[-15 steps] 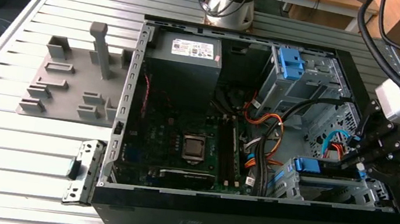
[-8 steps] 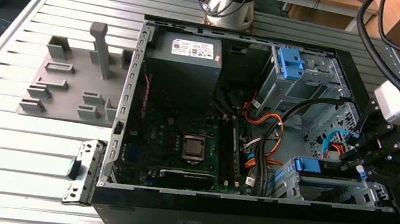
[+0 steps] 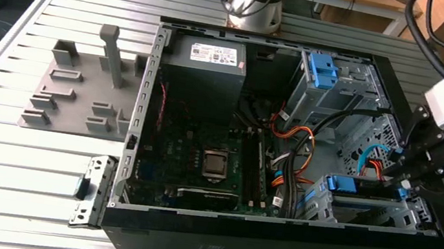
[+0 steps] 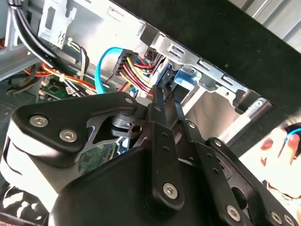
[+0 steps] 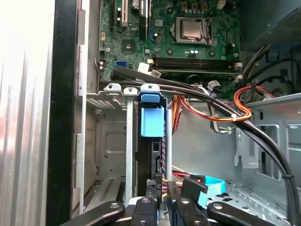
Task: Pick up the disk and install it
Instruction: 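Insert the first disk wire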
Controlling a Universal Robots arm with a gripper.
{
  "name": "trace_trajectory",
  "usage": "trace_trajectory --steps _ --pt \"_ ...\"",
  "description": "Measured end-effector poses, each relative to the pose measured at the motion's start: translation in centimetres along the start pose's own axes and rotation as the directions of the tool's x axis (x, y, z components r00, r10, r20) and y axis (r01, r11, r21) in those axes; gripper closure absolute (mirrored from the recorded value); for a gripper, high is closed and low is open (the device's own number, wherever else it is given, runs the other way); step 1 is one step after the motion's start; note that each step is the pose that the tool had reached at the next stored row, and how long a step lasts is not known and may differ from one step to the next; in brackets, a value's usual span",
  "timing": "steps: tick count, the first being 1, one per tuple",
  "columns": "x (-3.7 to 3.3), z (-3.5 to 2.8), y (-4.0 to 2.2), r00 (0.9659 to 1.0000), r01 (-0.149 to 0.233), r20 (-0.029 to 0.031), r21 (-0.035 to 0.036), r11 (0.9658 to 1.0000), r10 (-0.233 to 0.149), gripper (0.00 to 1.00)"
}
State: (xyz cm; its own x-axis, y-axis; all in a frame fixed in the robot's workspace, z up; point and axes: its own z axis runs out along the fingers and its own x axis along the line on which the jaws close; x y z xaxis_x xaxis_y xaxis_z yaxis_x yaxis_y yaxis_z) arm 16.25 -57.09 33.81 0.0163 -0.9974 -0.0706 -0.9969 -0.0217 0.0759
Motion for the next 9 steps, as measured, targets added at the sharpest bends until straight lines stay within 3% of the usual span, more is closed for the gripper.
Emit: trace_trajectory --steps 2,6,8,9 --pt "-0.03 -0.16 -0.07 1.0000 0.000 0.0009 -0.0009 1.0000 0.000 0.76" --pt "-0.22 -0.15 -0.71 1.0000 0.000 0.0096 -0.0147 0.9999 0.000 0.78" --pt "-0.27 -0.14 -1.07 0.9999 -0.001 0.0117 -0.0217 0.9998 0.001 0.89" --pt "-0.29 -0.15 -1.24 0.9999 -0.001 0.0120 -0.0245 0.9997 0.001 0.89"
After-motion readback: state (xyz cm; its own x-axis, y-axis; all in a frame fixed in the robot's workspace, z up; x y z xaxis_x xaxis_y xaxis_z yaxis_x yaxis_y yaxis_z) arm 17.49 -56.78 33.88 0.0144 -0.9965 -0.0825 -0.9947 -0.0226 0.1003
